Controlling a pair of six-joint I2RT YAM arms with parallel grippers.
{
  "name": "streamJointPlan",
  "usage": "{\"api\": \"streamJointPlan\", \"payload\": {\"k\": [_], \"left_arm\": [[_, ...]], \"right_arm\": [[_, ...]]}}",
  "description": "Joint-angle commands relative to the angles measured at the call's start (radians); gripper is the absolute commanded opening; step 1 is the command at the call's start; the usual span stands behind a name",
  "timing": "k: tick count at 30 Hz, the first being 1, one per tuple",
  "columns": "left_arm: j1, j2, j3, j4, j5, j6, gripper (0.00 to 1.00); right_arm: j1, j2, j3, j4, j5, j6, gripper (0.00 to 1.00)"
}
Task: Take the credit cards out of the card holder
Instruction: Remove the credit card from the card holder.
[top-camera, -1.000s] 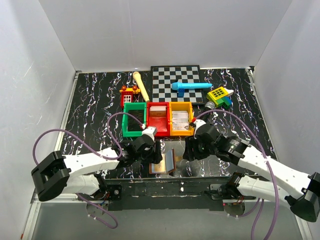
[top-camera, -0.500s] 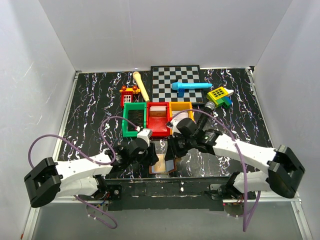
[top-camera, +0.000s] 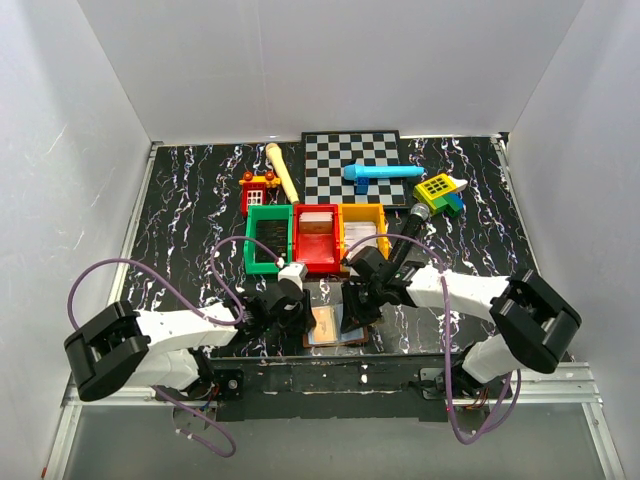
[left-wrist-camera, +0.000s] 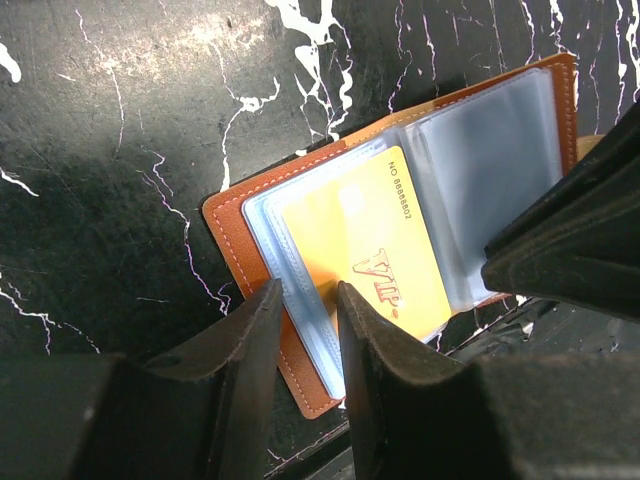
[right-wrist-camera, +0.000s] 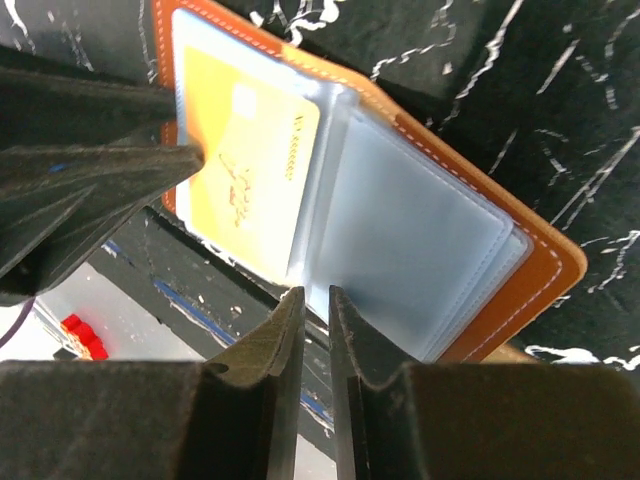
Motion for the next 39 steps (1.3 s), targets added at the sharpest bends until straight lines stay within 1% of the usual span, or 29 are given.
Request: {"api": "streamJointPlan", "payload": {"k": [1,6,8,11,12,15,16,18,21,23,24,25,28,29,32,39], "left_arm": [[-0.003,0.023,-0.012,-0.029,-0.030,-0.025,0.28],[-0.003,-0.012,-0.025,-0.049,-0.046,-0.031,0.28],[-0.005,-0.064,-0.028,-0.071,-0.056,-0.026,0.30],[-0.003,-0.179,-0.034,-0.106,-0.068,-0.025,0.36],[-0.005,-0.218,-0.037,-0.117,-0.069,-0.025,0.40],[-0.005,-0.299,-0.039,-0.097,-0.047,-0.002,0.49],[-0.005,-0.325,-0.034,-0.048,-0.005,0.035,0.52],[-0.005,-0.330,-0.020,-0.020,0.016,0.054,0.53],[-0.005,-0.322,-0.031,0.056,0.041,0.061,0.51],[-0.005,-0.306,-0.052,0.110,0.050,0.038,0.47],[-0.005,-0.293,-0.060,0.121,0.052,0.022,0.45],[-0.005,-0.276,-0.066,0.124,0.046,0.000,0.43],[-0.005,-0.221,-0.091,0.127,0.018,-0.051,0.39],[-0.005,-0.207,-0.098,0.127,0.007,-0.061,0.38],[-0.005,-0.180,-0.115,0.147,-0.003,-0.074,0.37],[-0.005,-0.140,-0.108,0.144,-0.019,-0.071,0.34]], "right_arm": [[-0.026,0.020,-0.012,-0.007,-0.002,0.030,0.24],[-0.033,0.011,-0.020,-0.007,0.008,0.032,0.26],[-0.030,-0.045,-0.032,-0.011,0.042,0.035,0.26],[-0.028,-0.141,-0.041,-0.044,0.100,0.033,0.28],[-0.025,-0.186,-0.044,-0.052,0.123,0.029,0.29],[-0.016,-0.280,-0.061,-0.032,0.173,0.010,0.35],[-0.011,-0.326,-0.069,0.000,0.217,-0.002,0.42],[-0.003,-0.359,-0.087,0.066,0.257,-0.014,0.48],[-0.003,-0.373,-0.113,0.222,0.228,0.022,0.55],[-0.003,-0.313,-0.066,0.223,0.132,0.027,0.60],[-0.002,-0.279,-0.045,0.212,0.113,0.030,0.60],[0.001,-0.246,-0.056,0.264,0.082,0.064,0.59],[0.001,-0.218,-0.191,0.522,0.053,0.200,0.59],[0.001,-0.213,-0.228,0.560,0.061,0.225,0.59],[0.001,-0.178,-0.287,0.614,0.087,0.262,0.58],[0.001,-0.104,-0.334,0.729,0.061,0.308,0.55]]}}
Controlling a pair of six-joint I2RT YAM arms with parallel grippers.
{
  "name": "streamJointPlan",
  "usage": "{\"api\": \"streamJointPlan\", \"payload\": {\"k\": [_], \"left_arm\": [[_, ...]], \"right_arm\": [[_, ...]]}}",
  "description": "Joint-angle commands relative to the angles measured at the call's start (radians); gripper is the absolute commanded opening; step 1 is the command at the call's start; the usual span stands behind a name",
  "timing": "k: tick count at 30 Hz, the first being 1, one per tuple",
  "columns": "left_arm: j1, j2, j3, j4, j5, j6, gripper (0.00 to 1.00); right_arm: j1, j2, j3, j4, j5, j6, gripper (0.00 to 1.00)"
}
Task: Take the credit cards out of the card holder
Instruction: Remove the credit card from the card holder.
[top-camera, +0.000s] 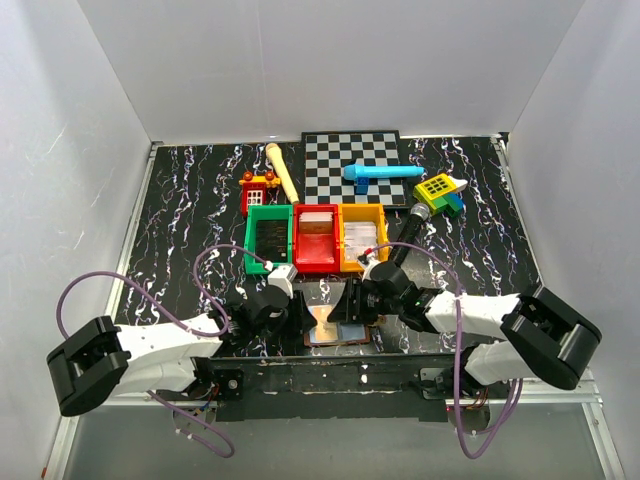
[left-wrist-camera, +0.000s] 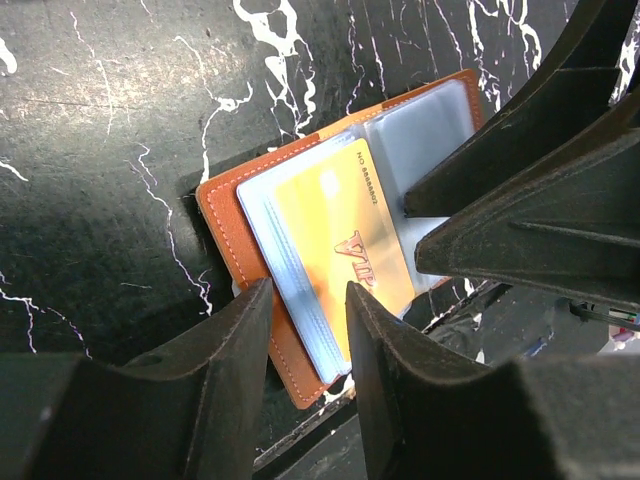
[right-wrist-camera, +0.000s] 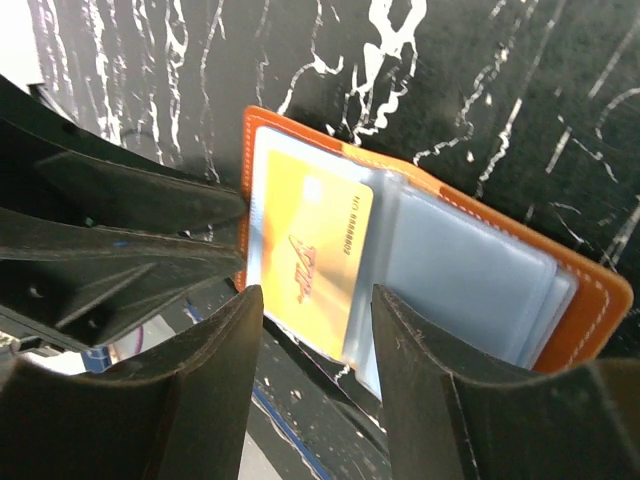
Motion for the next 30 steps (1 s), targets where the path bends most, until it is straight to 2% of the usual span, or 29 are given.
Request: {"api": "streamJointPlan", "payload": {"k": [1,13,20,24,30], "left_arm": [[-0.004,0.007,0.010,0.021,-0.032,-0.007,0.34],[-0.004,-0.154,0.033,-0.025,-0.049,-0.024,0.35],[-0.004,0.020,0.088,0.010,0.011,-0.036,0.31],[-0.004,0.042,0.055,0.047,0.014,-0.067,0.27],[-0.004,0.069,0.069,-0.001,-0.018,-0.068,0.23]], "right_arm": [[0.006,0.027,-0.021,0.160,-0.019,0.054,0.55],[0.010,-0.002,-0.010,0.105,0.005,0.045,0.52],[0.010,-0.005,-0.010,0.090,0.012,0.046,0.51],[0.010,0.014,-0.007,0.093,-0.001,0.052,0.49],[0.010,0.023,-0.013,0.108,-0.004,0.065,0.48]]}}
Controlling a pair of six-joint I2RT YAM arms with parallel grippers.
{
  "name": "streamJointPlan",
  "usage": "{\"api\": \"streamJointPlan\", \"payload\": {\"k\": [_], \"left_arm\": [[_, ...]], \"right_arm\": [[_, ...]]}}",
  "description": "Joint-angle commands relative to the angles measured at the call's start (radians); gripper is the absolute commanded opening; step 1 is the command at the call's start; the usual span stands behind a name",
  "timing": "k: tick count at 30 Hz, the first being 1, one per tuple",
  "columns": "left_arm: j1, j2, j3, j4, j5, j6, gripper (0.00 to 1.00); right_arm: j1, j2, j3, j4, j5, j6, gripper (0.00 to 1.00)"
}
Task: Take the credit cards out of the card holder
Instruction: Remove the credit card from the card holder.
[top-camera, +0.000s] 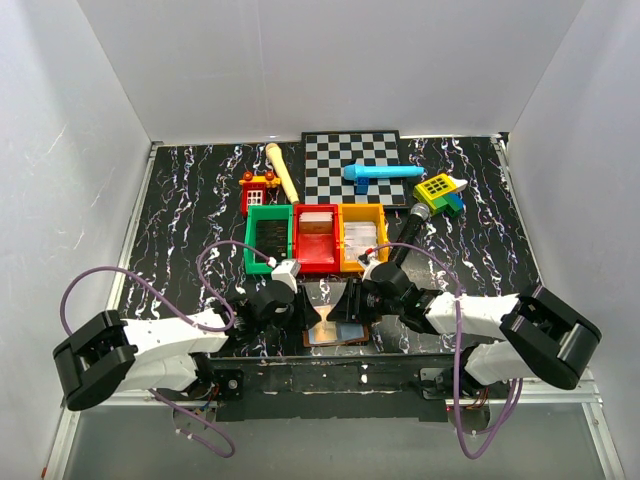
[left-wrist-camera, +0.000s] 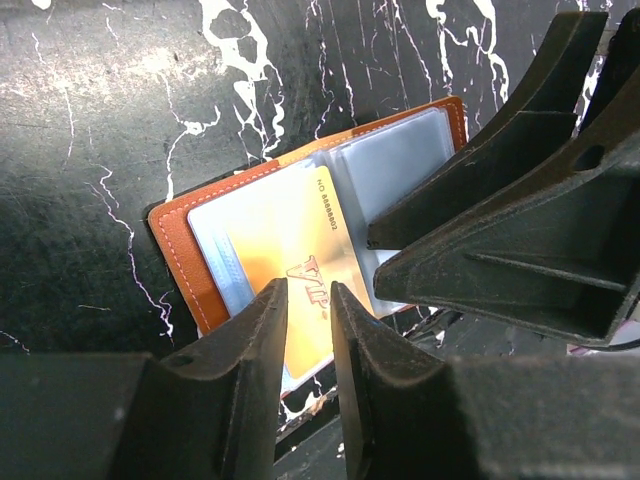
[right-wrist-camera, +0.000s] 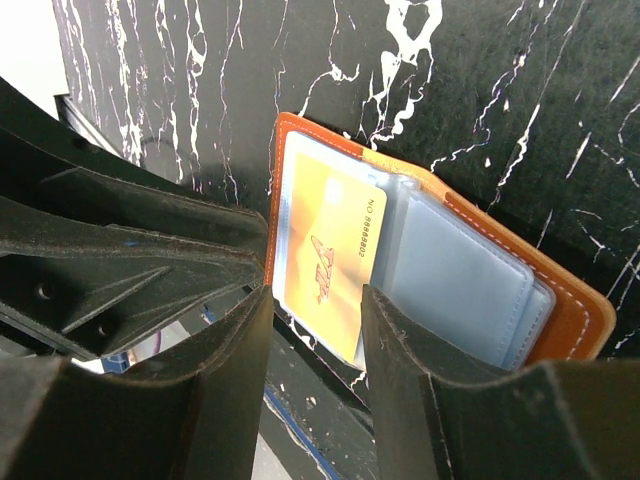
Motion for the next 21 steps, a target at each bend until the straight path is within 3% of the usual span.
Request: {"api": "streamJointPlan", "payload": {"k": [1,21], "left_arm": [[-0.004,0.022,0.020,-0.019,-0.023,-0.008,0.23],[-0.004,0.128,0.071,-0.131,-0.051,-0.038,0.20]], "right_arm": [[0.004,0.012,0.005,0.021,-0.001,0.013,0.48],[0.004,0.041,0.009,-0.005,-0.001,0.031,0.47]]}}
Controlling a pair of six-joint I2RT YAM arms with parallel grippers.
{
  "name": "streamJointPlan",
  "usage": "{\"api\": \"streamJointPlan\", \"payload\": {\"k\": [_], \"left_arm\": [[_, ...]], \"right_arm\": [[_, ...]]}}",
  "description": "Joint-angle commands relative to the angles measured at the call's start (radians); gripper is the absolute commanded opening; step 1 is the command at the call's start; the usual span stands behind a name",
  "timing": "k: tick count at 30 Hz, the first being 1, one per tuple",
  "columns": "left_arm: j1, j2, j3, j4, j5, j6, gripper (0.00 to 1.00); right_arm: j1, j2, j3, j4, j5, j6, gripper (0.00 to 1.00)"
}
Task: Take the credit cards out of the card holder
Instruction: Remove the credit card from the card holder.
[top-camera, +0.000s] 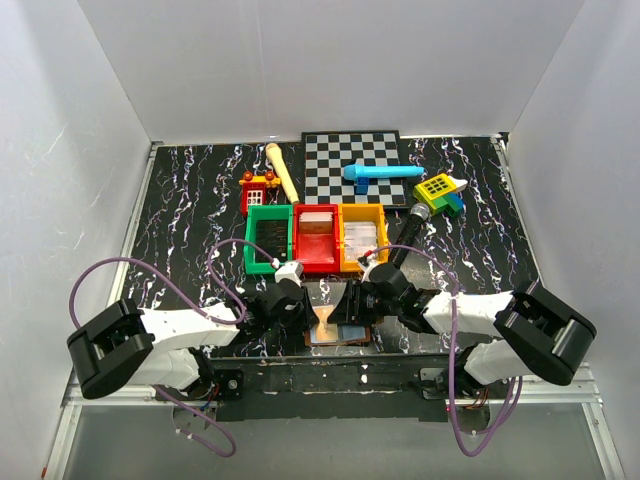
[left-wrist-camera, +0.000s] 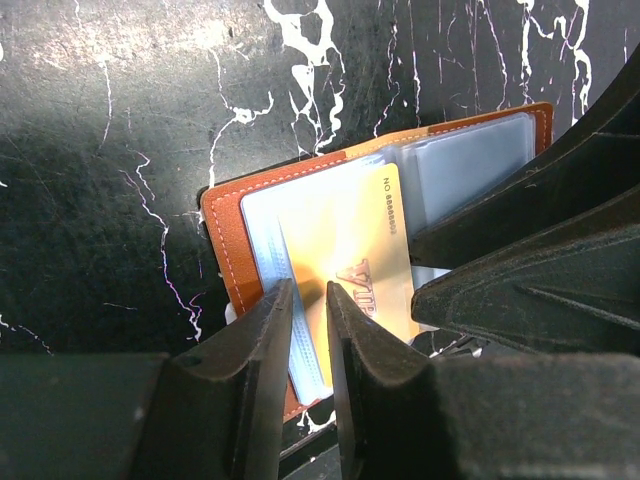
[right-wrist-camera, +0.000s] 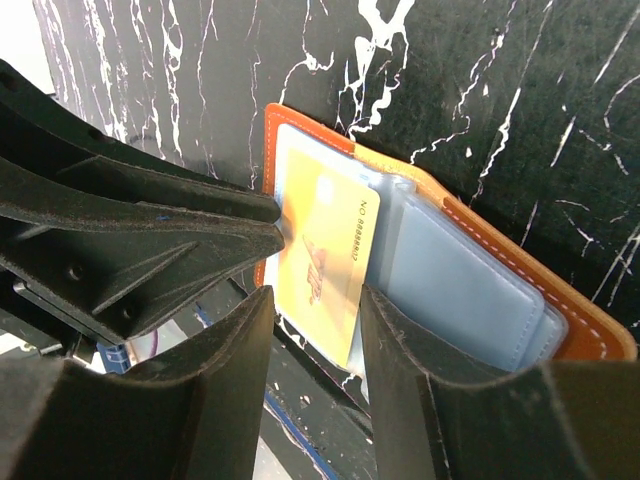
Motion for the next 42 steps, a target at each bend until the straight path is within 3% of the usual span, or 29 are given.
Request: {"api": "streamJointPlan", "payload": {"k": [1,9,29,42], "left_arm": [[-0.004,0.019,0.019,-0.066,-0.030,-0.012,0.20],[-0.004,0.047,0.029,-0.101,-0.037,-0.023,0.15],[0.008,0.085,0.027,-0.090,-0.017,-0.024,0.06],[0.016,0.107,0.025,-0.081,-0.004,-0.021,0.00]], "right_arm": [[0.004,0.011,0.012,-0.015,0.012,0.014,0.47],[0.004,0.009,0.014,-0.042,0.022,0.018,0.47],[0.004,-0.018,-0.075,0.185,-0.011,0.033,0.45],[0.004,-0.043,-0.109,0.247,0.013,0.044,0.44]]}}
